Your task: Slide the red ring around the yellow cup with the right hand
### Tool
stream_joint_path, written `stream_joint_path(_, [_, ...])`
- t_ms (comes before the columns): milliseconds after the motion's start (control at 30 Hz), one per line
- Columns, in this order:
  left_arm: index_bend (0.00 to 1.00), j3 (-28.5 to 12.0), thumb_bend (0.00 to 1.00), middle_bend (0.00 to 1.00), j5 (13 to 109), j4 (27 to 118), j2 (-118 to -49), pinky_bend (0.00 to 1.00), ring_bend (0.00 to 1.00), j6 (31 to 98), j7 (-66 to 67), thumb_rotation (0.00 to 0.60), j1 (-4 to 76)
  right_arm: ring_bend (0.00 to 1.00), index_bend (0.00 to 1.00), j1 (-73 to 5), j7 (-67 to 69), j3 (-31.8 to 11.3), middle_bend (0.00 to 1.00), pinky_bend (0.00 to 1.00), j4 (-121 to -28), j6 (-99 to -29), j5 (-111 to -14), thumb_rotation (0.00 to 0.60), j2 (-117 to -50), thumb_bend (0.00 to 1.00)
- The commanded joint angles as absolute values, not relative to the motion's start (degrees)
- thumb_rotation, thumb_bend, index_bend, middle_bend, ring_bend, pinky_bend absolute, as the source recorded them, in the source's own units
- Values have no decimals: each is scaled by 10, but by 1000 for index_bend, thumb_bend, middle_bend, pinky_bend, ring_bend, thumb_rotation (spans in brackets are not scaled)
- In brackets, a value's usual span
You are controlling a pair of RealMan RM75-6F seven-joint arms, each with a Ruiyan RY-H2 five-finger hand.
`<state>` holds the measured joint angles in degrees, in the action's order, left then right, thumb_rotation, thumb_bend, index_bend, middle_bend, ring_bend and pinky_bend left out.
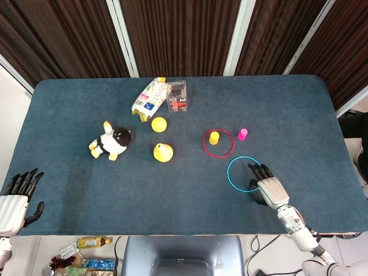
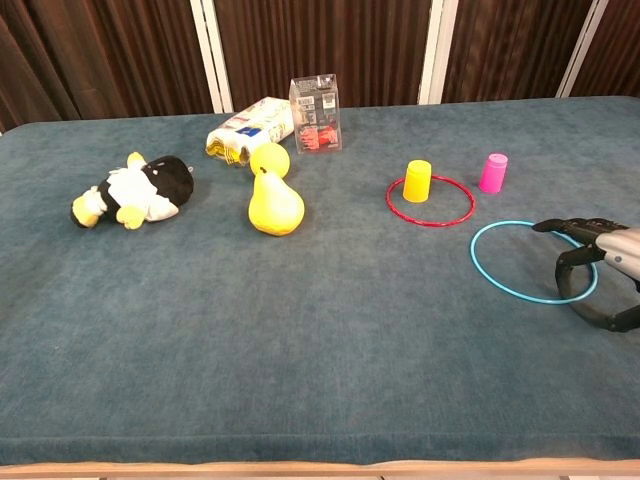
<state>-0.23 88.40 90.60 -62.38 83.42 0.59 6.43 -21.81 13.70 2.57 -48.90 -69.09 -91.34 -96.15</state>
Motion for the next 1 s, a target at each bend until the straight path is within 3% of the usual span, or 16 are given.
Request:
stream_joint_path(33, [0,-1,465,0,886,906,-622,72,0,837,4,600,63,0,932,-218,134,18,151,0,-494,-709,-915,600,-960,568])
stream_joint_path(700, [0,-2,467,0,886,905,-622,72,0,834,2,600,64,0,947,-247,69,-33,163,0,-568,-773,-924,600,-916,567])
stream_joint_path(1000, [0,-3,468,0,880,906,-627,73,0,823,13,600,70,0,947,-318,30,-98,164,0,-532,-673,-859,600,-912,567])
